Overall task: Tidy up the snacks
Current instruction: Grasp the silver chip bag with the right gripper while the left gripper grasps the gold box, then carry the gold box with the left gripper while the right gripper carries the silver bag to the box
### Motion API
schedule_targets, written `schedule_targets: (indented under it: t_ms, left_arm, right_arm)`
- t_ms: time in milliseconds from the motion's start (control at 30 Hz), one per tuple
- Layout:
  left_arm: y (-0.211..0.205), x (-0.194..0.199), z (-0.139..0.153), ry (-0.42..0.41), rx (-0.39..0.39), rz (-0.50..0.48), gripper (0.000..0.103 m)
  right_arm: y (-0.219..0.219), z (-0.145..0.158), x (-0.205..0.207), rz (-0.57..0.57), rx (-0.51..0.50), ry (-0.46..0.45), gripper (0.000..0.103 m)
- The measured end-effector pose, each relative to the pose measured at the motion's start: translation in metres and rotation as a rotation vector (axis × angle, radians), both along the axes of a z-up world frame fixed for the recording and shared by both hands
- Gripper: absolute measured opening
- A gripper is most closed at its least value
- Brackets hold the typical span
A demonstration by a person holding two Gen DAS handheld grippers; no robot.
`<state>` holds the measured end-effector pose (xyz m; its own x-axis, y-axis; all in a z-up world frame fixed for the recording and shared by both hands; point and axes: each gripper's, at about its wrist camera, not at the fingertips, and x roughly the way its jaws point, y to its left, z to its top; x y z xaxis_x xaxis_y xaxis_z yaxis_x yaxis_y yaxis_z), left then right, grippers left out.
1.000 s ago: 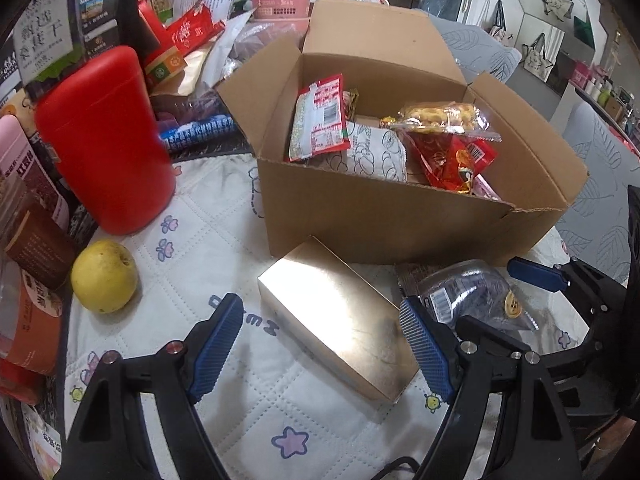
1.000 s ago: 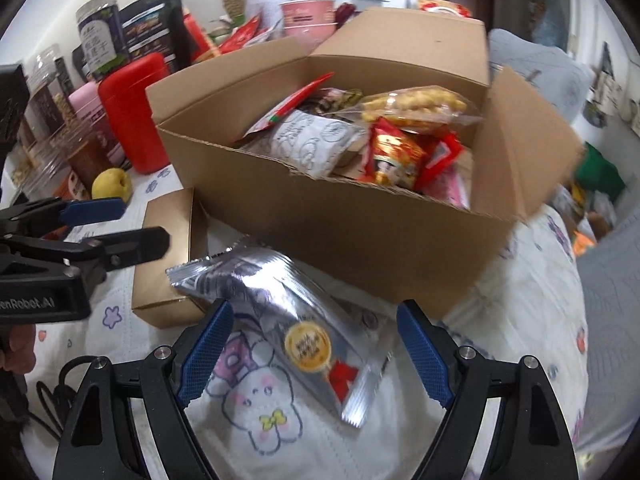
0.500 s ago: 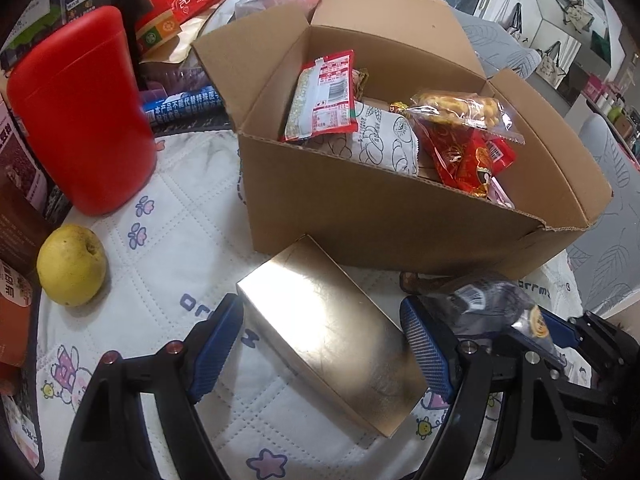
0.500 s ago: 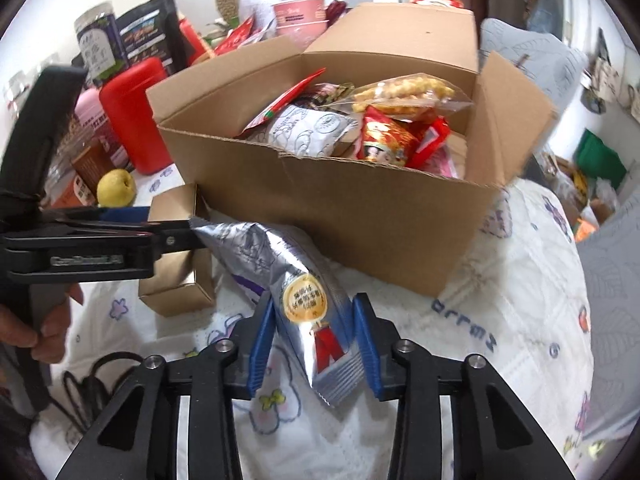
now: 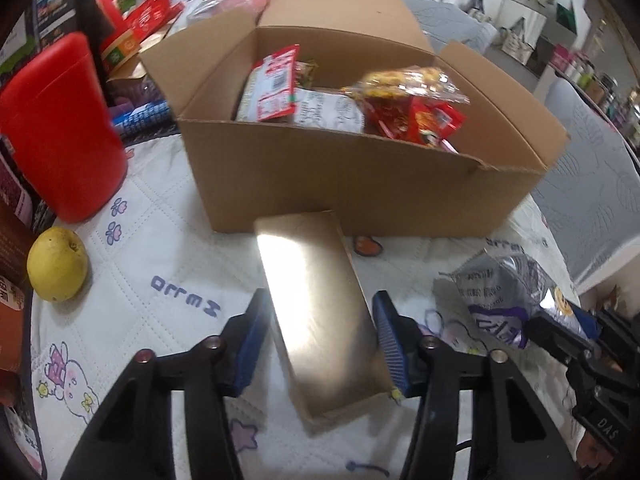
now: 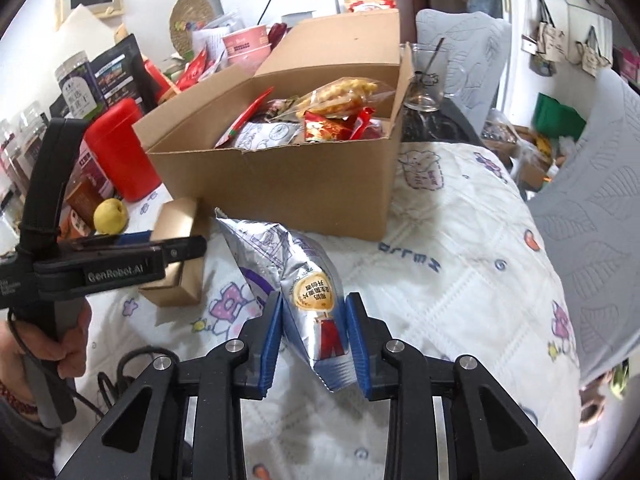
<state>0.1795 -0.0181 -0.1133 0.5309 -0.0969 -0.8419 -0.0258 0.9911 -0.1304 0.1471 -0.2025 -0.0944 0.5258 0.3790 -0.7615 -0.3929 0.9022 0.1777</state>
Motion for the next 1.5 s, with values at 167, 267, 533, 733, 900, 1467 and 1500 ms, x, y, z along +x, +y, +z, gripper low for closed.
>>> schedule_targets:
  t_ms: [167, 267, 533, 733, 900, 1467, 1500]
  left_arm:
    - [-0.011, -0.025, 0.003, 0.009, 0.001, -0.075, 0.045]
    - [-0.018, -0.047, 0.007, 0.007, 0.008, -0.118, 0.044]
    - [-0.029, -0.095, 0.018, -0.001, 0.024, -0.202, 0.044]
    - [-0.031, -0.095, 0.007, 0.007, 0.057, -0.211, 0.044]
    - [-0.03, -0.09, -0.002, 0.021, 0.056, -0.209, 0.044]
    - [-0.029, -0.087, -0.015, 0.031, 0.042, -0.214, 0.044]
    - [-0.029, -0.088, -0.015, 0.028, 0.037, -0.215, 0.044]
  right_arm:
    - [-0.004, 0.007, -0.014, -0.02, 0.017, -0.007, 0.03]
    - [-0.007, 0.01, -0.026, -0.029, 0.02, -0.009, 0.03]
    - [-0.015, 0.007, -0.067, -0.041, 0.034, 0.02, 0.03]
    - [-0.012, -0.001, -0.087, -0.05, 0.012, 0.046, 0.031]
    - [-0.008, -0.005, -0.085, -0.056, 0.006, 0.06, 0.038]
    - [0.017, -0.03, -0.069, 0.02, -0.01, 0.125, 0.063]
    - [0.017, -0.029, -0.07, 0.023, -0.001, 0.122, 0.051]
